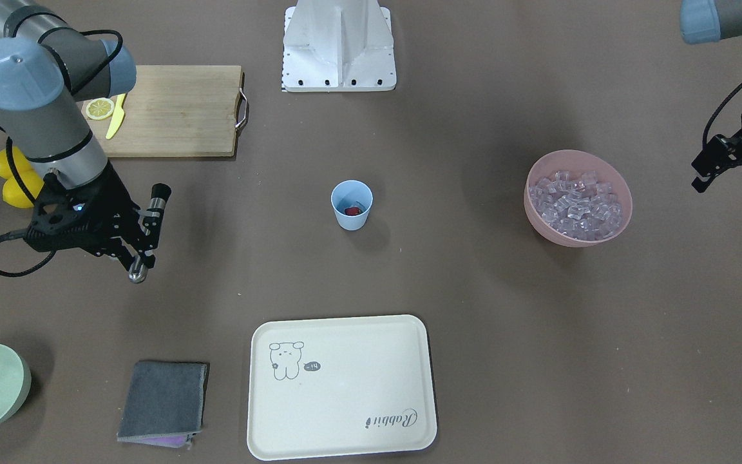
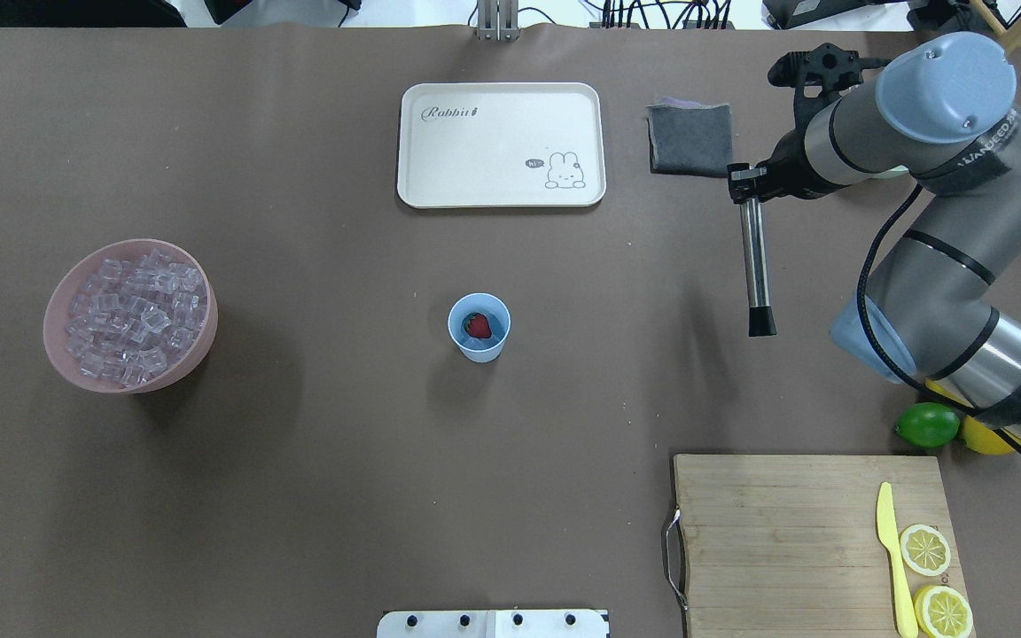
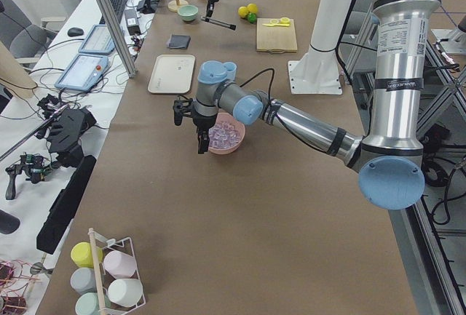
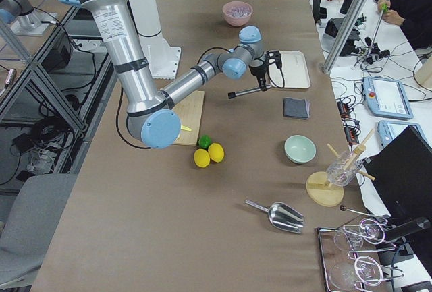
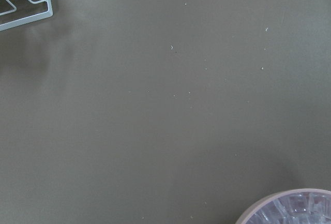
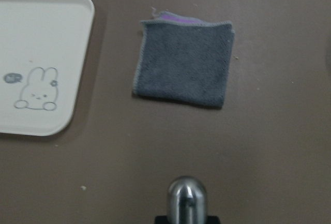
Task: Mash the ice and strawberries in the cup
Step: 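Carry the muddler back beside the lemons and set it down with the right gripper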
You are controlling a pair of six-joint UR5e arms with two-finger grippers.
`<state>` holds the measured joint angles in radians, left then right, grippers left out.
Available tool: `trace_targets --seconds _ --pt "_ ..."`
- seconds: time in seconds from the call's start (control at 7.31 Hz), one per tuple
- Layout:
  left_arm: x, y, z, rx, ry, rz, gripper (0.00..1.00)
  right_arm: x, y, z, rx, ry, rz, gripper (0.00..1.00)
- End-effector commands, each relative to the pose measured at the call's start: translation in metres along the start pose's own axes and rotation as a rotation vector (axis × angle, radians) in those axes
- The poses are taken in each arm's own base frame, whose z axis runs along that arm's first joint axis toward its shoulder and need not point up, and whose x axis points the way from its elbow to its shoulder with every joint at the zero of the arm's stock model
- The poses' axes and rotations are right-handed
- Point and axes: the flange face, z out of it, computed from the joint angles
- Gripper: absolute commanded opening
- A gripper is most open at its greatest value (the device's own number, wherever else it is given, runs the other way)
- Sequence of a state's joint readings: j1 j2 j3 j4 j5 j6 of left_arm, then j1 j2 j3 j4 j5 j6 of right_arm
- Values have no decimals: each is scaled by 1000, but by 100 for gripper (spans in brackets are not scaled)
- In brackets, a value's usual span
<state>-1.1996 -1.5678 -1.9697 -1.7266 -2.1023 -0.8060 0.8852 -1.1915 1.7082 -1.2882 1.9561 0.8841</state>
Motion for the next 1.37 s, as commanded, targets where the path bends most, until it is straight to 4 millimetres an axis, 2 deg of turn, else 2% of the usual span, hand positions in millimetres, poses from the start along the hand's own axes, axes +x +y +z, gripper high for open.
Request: trace_targets --seconds 0.0,0.14,0.27,0.55,0.82,1.23 --pt "0 0 -1 1 0 -4 98 63 -27 56 -140 56 -28 0" --pt "1 0 -1 3 2 -4 98 82 -35 73 -197 55 0 0" --pt "3 0 -2 3 4 -1 98 100 -33 88 -233 67 -32 0" --pt "3 0 -3 7 6 0 98 126 -28 102 -270 85 -29 0" --pt "3 0 -3 8 5 0 98 139 -23 112 -292 101 -12 0" --pt "5 0 -3 9 7 -16 98 145 -20 117 -308 102 2 0"
